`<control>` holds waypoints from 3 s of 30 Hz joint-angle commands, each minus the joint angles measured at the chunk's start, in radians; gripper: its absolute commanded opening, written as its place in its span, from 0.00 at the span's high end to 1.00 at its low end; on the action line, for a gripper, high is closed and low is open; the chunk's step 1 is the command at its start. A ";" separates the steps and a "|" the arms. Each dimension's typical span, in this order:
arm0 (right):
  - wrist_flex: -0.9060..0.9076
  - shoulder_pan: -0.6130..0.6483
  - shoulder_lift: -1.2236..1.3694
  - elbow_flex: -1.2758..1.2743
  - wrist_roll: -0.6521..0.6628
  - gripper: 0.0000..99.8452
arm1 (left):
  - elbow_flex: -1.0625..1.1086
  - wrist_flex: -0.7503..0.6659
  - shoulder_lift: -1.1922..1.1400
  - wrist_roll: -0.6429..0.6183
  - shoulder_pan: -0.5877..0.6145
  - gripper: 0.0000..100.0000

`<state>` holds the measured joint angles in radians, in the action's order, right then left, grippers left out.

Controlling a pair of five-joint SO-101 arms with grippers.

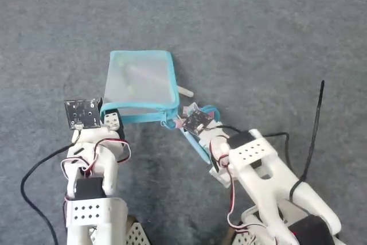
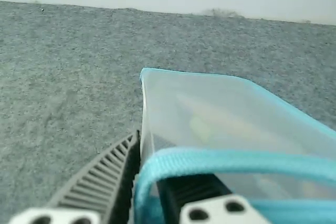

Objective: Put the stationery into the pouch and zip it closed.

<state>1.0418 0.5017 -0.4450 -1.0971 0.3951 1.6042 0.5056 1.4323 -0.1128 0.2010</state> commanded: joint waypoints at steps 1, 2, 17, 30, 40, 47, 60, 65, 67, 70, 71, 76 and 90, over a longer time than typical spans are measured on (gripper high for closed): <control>-0.041 -0.044 -0.050 -0.008 0.009 0.99 | -0.065 -0.032 -0.002 -0.012 0.006 0.99; -0.041 -0.064 -0.053 -0.008 0.009 1.00 | -0.065 -0.032 -0.002 -0.012 0.006 0.99; 0.105 -0.314 -0.245 0.097 0.015 0.99 | -0.050 -0.037 0.000 -0.011 0.000 0.99; 0.487 0.022 -0.441 0.594 0.008 0.99 | -0.039 -0.035 0.000 0.038 -0.049 0.99; 0.516 0.340 -0.001 0.818 -0.021 0.99 | -0.033 -0.037 0.000 0.044 -0.049 0.99; 0.518 0.337 0.188 0.930 -0.054 0.99 | -0.031 -0.032 -0.002 0.046 -0.124 0.99; 0.530 0.173 0.291 1.086 -0.124 0.99 | -0.005 -0.037 0.000 0.112 -0.213 0.99; 0.556 0.124 0.394 1.155 -0.149 0.99 | -0.005 -0.032 0.000 0.112 -0.215 0.99; 0.556 0.105 0.443 1.195 -0.184 0.99 | -0.005 -0.032 0.000 0.112 -0.215 0.99; 0.556 0.101 0.503 1.281 -0.204 0.99 | -0.005 -0.032 0.000 0.114 -0.215 0.99; 0.556 0.104 0.519 1.313 -0.204 0.99 | -0.005 -0.032 0.000 0.114 -0.215 0.99; 0.556 0.125 0.613 1.468 -0.209 0.99 | -0.005 -0.032 0.000 0.114 -0.215 0.99; 0.613 0.119 0.797 1.685 -0.173 0.90 | -0.004 -0.035 0.000 0.114 -0.209 0.99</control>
<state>1.6418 0.6398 0.3759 0.4987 0.1987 1.6180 0.5056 1.4308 -0.0100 0.0015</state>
